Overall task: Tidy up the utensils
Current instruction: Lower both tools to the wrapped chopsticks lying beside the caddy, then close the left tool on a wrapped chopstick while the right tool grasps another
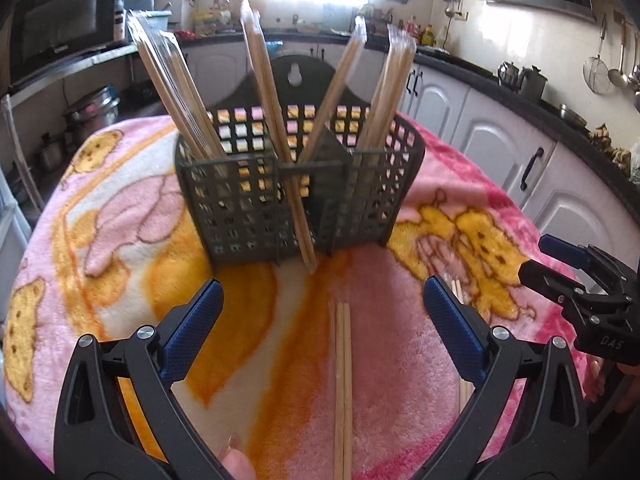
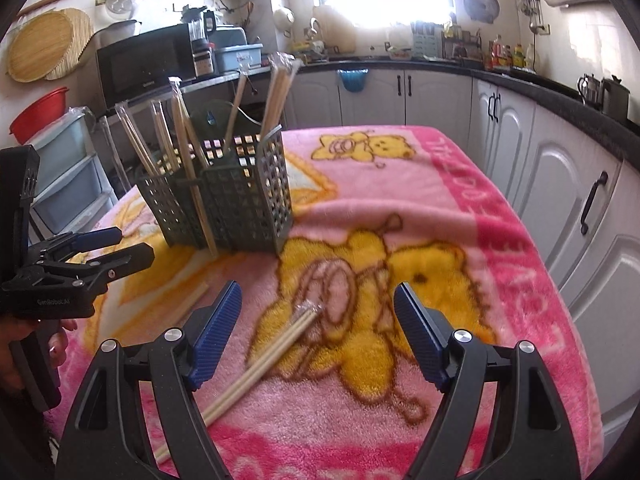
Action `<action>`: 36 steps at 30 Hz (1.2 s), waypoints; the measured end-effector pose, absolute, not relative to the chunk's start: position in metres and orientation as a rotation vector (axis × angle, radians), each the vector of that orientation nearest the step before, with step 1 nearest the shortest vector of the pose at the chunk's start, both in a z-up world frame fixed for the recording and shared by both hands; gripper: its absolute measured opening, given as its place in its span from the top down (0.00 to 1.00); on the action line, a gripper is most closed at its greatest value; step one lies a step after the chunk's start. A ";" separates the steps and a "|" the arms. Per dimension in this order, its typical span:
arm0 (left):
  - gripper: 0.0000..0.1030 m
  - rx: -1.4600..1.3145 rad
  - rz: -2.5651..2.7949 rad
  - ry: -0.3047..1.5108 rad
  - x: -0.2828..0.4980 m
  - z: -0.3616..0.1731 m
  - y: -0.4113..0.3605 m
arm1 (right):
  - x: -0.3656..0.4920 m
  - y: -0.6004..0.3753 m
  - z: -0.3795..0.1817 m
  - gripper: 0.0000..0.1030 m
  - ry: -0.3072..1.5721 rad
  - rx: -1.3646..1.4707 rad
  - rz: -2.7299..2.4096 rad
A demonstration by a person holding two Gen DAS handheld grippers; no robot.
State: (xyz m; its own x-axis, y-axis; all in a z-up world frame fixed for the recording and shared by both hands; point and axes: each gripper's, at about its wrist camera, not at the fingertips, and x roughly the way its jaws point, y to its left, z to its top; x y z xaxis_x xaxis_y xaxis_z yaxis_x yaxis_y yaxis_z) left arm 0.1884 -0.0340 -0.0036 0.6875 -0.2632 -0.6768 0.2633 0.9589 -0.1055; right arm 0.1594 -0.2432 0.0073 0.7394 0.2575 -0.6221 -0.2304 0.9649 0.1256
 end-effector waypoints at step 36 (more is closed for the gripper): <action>0.71 -0.015 -0.403 0.980 0.249 -0.067 -0.068 | 0.221 -0.227 -0.051 0.52 0.925 0.148 0.313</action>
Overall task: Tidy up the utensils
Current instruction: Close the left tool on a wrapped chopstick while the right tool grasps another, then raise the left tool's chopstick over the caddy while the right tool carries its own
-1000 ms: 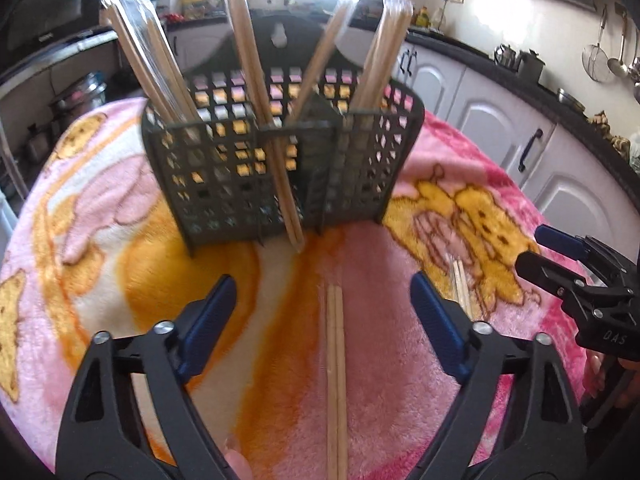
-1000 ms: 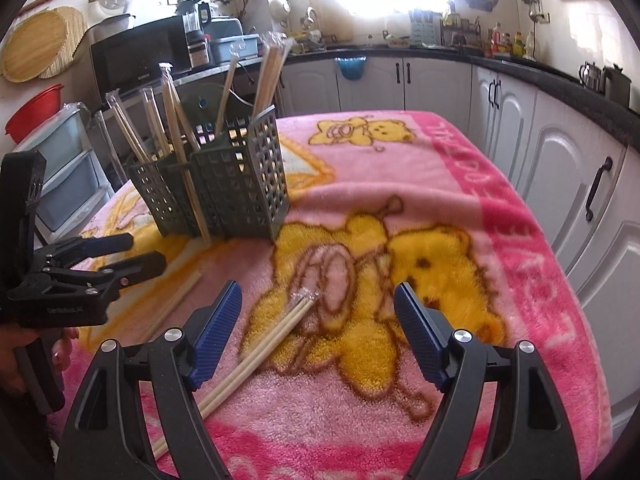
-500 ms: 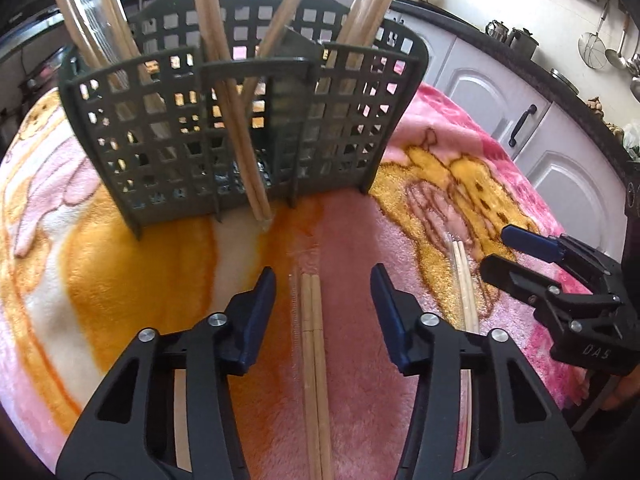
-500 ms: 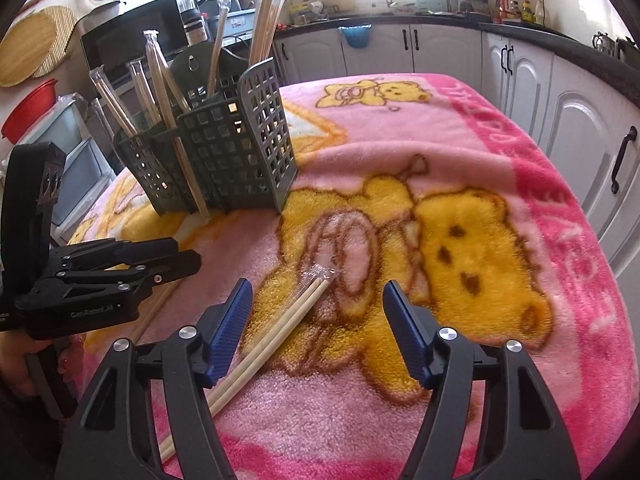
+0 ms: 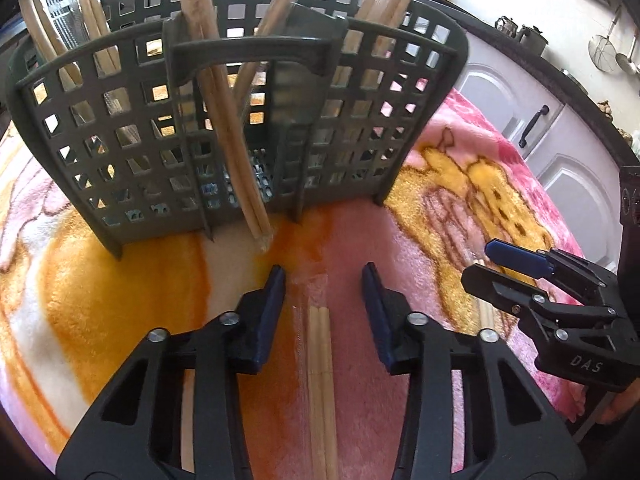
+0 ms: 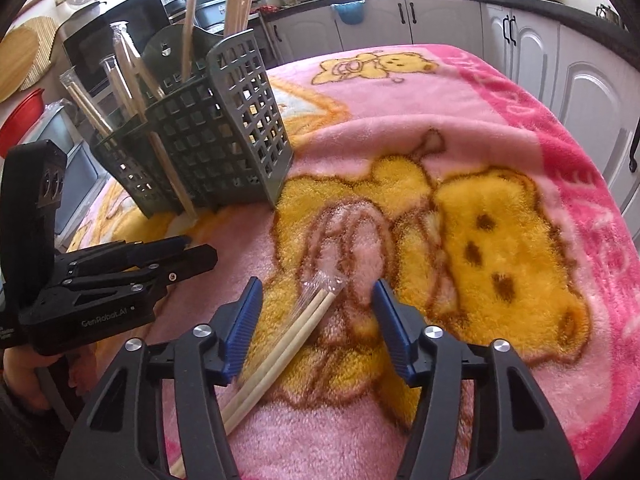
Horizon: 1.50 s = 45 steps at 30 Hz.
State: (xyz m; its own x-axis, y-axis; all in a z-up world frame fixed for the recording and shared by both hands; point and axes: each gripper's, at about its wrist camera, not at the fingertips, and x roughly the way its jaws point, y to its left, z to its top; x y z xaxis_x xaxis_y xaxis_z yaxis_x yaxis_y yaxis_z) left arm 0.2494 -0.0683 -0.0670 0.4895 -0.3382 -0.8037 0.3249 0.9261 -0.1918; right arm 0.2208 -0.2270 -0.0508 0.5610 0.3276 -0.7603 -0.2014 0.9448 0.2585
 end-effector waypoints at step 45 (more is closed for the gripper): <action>0.97 -0.044 -0.412 0.709 0.200 0.046 -0.009 | 0.181 -0.180 0.053 0.93 0.647 0.051 0.462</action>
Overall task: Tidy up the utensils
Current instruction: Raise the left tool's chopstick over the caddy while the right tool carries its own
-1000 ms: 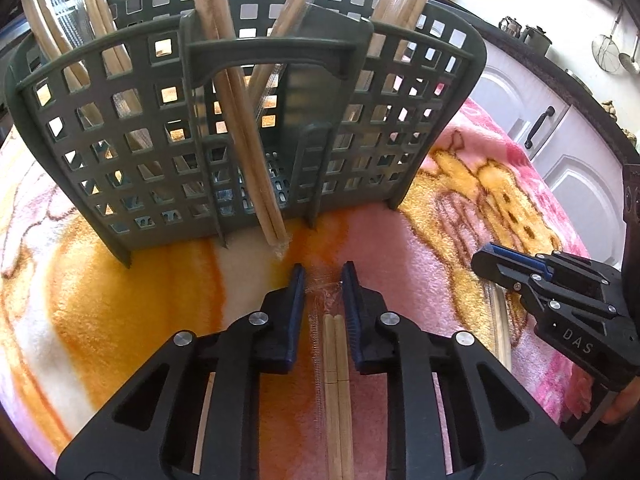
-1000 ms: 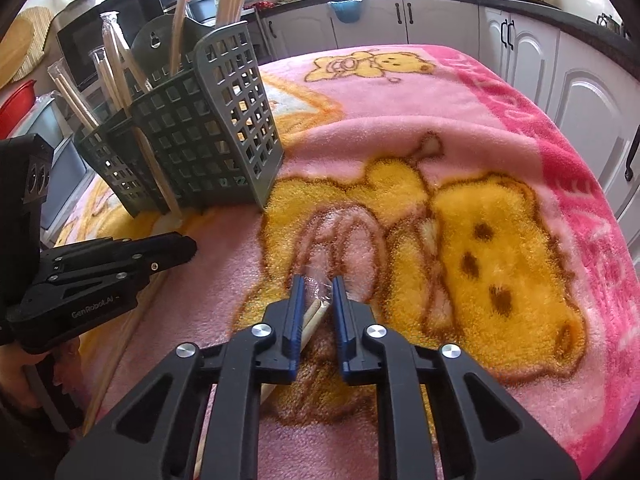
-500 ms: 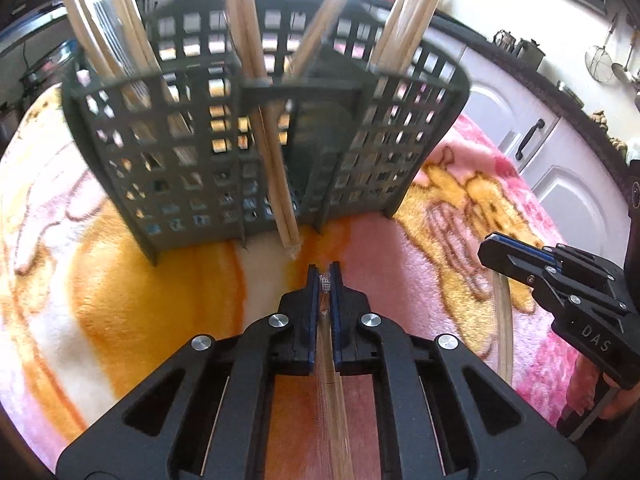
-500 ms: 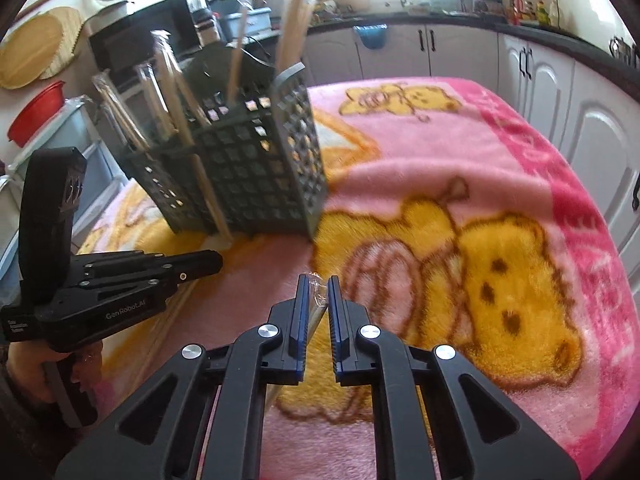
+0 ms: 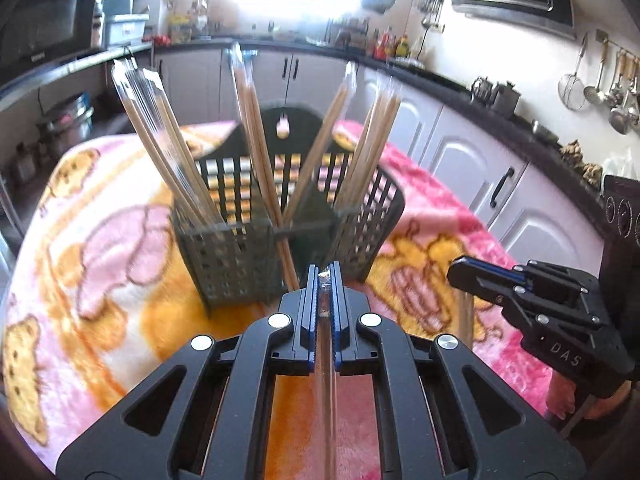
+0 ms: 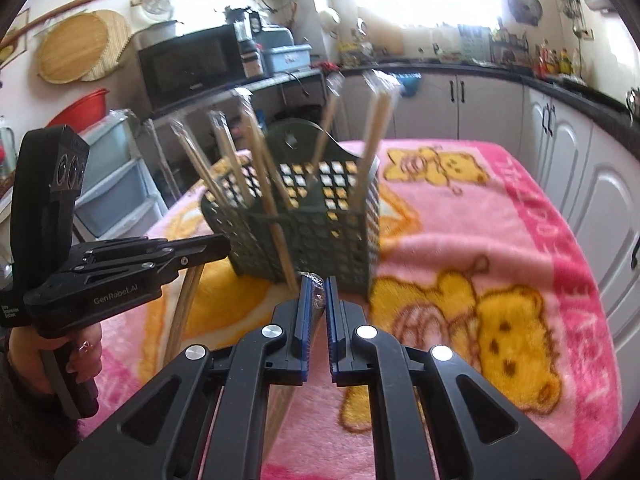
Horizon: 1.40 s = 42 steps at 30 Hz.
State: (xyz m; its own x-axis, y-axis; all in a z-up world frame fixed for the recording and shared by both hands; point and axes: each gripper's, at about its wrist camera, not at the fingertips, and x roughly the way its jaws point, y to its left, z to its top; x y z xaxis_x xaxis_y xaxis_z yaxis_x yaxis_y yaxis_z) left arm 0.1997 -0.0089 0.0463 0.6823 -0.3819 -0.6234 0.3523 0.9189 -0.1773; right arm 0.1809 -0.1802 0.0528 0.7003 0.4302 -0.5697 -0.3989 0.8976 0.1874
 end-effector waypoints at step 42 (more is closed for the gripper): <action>0.97 -0.123 -0.246 0.193 0.227 0.215 0.005 | 0.183 -0.192 0.218 0.95 0.207 0.019 0.419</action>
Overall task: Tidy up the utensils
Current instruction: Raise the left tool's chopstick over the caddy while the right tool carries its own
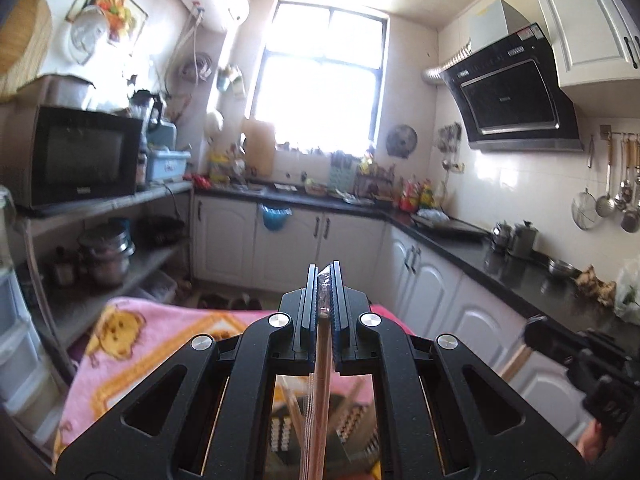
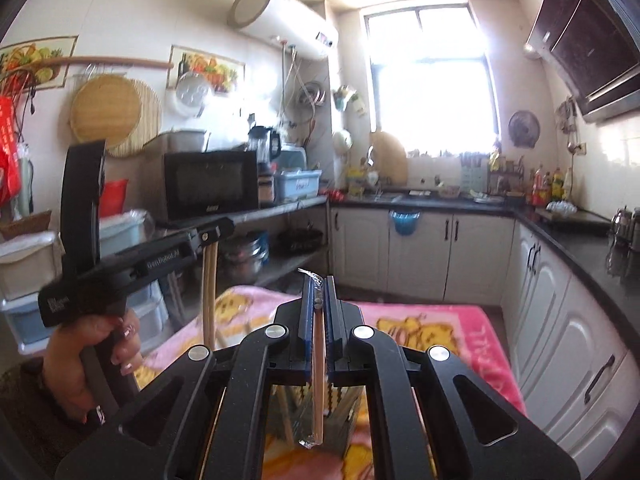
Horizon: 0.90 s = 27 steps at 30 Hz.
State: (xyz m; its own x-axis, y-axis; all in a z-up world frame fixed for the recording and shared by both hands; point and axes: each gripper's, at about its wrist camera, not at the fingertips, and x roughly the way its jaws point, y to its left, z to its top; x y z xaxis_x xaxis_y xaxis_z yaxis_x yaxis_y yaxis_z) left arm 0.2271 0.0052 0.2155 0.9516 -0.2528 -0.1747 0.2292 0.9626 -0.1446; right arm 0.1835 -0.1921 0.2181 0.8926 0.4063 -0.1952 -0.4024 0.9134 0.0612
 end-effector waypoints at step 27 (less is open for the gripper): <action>0.97 -0.084 -0.141 0.099 0.280 0.180 -0.001 | 0.260 -0.176 0.197 0.95 0.226 0.018 0.399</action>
State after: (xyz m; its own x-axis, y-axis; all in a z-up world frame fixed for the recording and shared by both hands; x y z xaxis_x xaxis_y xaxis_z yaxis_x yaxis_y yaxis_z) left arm 0.2803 -0.0012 0.1803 0.9852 -0.1445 -0.0922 0.1363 0.9866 -0.0901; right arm 0.2603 -0.1763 0.1965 0.8968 0.3869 -0.2146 -0.3829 0.9217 0.0615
